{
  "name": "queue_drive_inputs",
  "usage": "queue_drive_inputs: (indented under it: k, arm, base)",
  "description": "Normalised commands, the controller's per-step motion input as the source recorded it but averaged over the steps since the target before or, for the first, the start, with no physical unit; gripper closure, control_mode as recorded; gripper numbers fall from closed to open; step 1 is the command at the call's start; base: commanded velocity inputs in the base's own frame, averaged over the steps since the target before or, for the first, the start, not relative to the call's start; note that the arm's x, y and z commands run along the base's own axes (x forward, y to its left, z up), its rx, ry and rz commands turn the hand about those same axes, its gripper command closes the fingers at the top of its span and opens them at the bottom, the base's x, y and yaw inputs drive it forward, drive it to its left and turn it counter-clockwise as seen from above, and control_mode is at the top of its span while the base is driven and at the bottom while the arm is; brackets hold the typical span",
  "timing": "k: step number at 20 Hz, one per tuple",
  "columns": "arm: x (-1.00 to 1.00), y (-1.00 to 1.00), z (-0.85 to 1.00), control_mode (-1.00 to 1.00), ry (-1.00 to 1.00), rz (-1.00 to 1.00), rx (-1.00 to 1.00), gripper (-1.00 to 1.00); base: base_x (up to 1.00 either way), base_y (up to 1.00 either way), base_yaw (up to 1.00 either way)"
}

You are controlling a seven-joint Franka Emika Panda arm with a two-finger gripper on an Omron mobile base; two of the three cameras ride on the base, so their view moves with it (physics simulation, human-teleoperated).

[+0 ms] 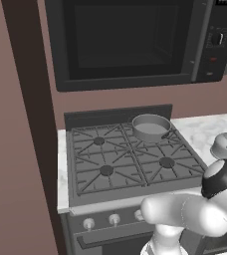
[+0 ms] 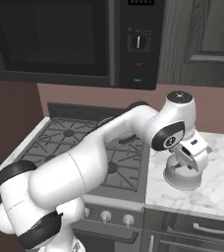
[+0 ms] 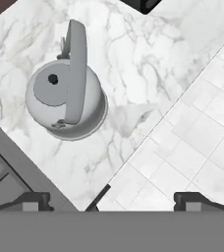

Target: Pick the kettle from the counter and place it on a stove burner. Then turn the burner on.

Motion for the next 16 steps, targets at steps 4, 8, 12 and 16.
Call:
queue_drive_inputs:
  k: [4, 8, 12, 16]
  arm:
    - [0.2, -0.21, -0.13, -1.0, 0.0, 0.0, 0.0, -1.0]
    - [0.41, -0.12, -0.17, -1.0, 0.0, 0.0, 0.0, -1.0]
    - [0.5, -0.07, -0.21, -1.0, 0.0, 0.0, 0.01, -1.0]
    - [0.48, -0.08, -0.24, -1.0, 0.0, 0.0, 0.04, -1.0]
  base:
    - [0.0, 0.0, 0.0]
    - [0.0, 0.0, 0.0]
    - [0.0, 0.0, 0.0]
    - [0.0, 0.0, 0.0]
